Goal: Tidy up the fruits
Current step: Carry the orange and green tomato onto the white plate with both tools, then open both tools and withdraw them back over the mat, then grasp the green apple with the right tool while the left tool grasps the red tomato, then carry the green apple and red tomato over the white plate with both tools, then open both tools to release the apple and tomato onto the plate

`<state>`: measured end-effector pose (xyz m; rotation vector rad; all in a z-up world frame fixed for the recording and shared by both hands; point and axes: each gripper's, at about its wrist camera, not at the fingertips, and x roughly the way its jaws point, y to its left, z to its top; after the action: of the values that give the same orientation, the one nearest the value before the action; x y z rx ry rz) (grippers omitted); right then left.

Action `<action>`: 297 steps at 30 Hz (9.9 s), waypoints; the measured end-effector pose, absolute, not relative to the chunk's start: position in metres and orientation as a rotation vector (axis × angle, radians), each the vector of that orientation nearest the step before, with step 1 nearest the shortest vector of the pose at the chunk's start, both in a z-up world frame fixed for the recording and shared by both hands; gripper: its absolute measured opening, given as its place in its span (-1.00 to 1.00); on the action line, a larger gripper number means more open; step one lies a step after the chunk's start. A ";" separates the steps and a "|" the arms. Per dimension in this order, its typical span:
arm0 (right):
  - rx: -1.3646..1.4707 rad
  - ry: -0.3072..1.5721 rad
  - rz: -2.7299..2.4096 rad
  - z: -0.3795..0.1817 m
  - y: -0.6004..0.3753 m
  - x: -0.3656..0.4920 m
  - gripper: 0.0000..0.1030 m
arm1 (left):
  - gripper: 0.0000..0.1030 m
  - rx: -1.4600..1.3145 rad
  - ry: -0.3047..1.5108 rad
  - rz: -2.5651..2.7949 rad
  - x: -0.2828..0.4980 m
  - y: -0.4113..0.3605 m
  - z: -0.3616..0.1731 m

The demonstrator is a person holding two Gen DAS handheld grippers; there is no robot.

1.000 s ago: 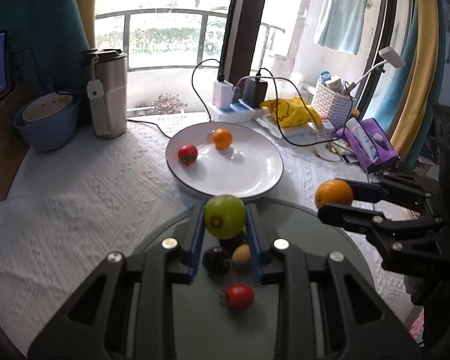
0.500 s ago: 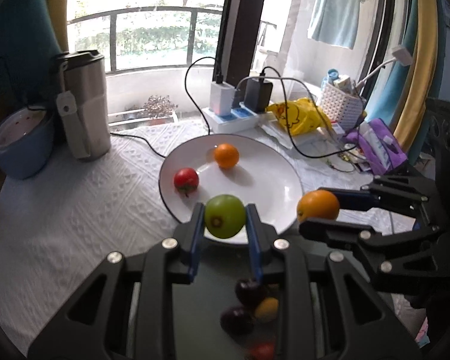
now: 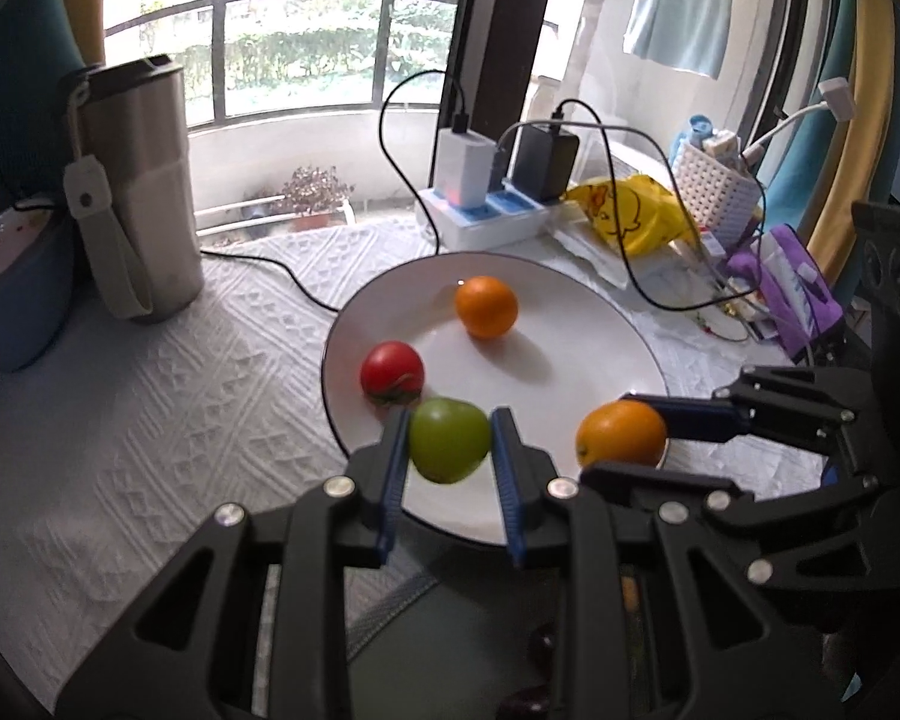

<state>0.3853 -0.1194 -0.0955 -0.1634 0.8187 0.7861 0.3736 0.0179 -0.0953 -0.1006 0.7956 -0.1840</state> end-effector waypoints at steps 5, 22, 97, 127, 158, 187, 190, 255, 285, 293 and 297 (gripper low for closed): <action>-0.166 0.839 0.795 -0.105 -0.113 0.391 -0.24 | -0.46 -0.114 0.815 -0.180 0.379 0.020 -0.103; -0.177 0.874 0.791 -0.117 -0.100 0.397 -0.24 | -0.44 -0.165 0.818 -0.187 0.380 0.028 -0.101; -0.173 0.658 0.667 -0.042 -0.192 0.221 -0.24 | -0.17 -0.113 0.652 -0.201 0.175 -0.032 -0.044; -0.120 0.811 0.719 -0.101 -0.177 0.258 -0.24 | -0.17 -0.090 0.868 -0.139 0.230 -0.029 -0.116; -0.202 0.866 0.778 -0.118 -0.129 0.289 -0.33 | -0.44 0.008 0.866 -0.179 0.239 -0.028 -0.124; -0.173 0.731 0.730 -0.072 -0.167 0.250 -0.33 | -0.44 0.039 0.728 -0.181 0.204 -0.046 -0.071; -0.169 0.713 0.725 -0.066 -0.173 0.249 -0.33 | -0.44 0.045 0.712 -0.180 0.204 -0.048 -0.064; -0.155 0.731 0.644 -0.075 -0.154 0.444 -0.33 | -0.44 0.002 0.734 -0.184 0.438 0.005 -0.080; -0.161 0.789 0.580 -0.098 -0.132 0.463 -0.30 | -0.32 -0.046 0.777 -0.196 0.446 0.014 -0.081; -0.150 0.759 0.569 -0.079 -0.141 0.444 -0.20 | -0.17 -0.049 0.709 -0.203 0.419 0.010 -0.052; -0.143 0.750 0.563 -0.071 -0.147 0.431 -0.20 | -0.17 -0.060 0.699 -0.214 0.404 0.007 -0.044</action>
<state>0.4306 -0.1469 -0.0715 -0.1428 0.7496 0.5631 0.4042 0.0074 -0.0439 -0.0602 0.6987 -0.2141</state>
